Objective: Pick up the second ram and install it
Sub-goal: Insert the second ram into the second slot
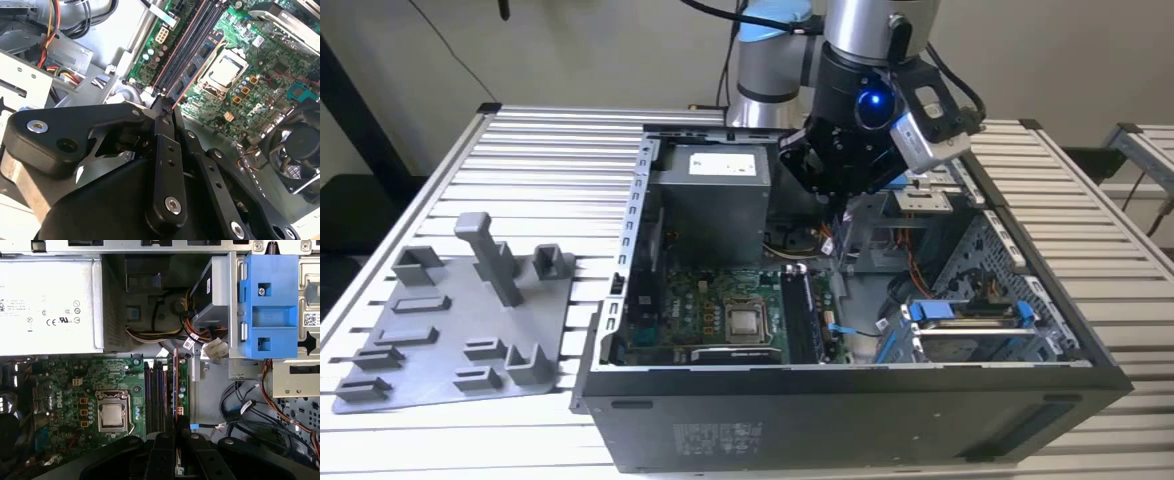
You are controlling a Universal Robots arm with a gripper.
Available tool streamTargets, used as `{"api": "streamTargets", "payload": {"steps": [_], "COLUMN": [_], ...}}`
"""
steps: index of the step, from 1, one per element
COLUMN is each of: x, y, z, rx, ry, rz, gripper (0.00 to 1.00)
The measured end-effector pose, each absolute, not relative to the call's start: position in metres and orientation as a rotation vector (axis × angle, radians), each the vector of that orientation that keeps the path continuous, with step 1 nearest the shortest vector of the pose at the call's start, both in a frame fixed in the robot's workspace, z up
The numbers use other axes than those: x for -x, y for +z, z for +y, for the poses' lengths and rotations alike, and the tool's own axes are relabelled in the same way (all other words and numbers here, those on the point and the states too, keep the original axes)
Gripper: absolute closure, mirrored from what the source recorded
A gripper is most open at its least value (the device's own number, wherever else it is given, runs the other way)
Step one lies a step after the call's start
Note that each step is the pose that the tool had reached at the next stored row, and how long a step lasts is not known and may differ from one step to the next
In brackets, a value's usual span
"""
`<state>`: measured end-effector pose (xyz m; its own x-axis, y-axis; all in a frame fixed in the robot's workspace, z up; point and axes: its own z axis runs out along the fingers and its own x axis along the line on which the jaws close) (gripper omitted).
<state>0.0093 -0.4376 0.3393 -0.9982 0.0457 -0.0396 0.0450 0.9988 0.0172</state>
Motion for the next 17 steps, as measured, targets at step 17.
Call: {"api": "streamTargets", "payload": {"steps": [17], "x": [-0.009], "y": [0.327], "z": [-0.438], "rx": [-0.071], "ry": [0.026], "rz": [3.101], "gripper": [0.86]}}
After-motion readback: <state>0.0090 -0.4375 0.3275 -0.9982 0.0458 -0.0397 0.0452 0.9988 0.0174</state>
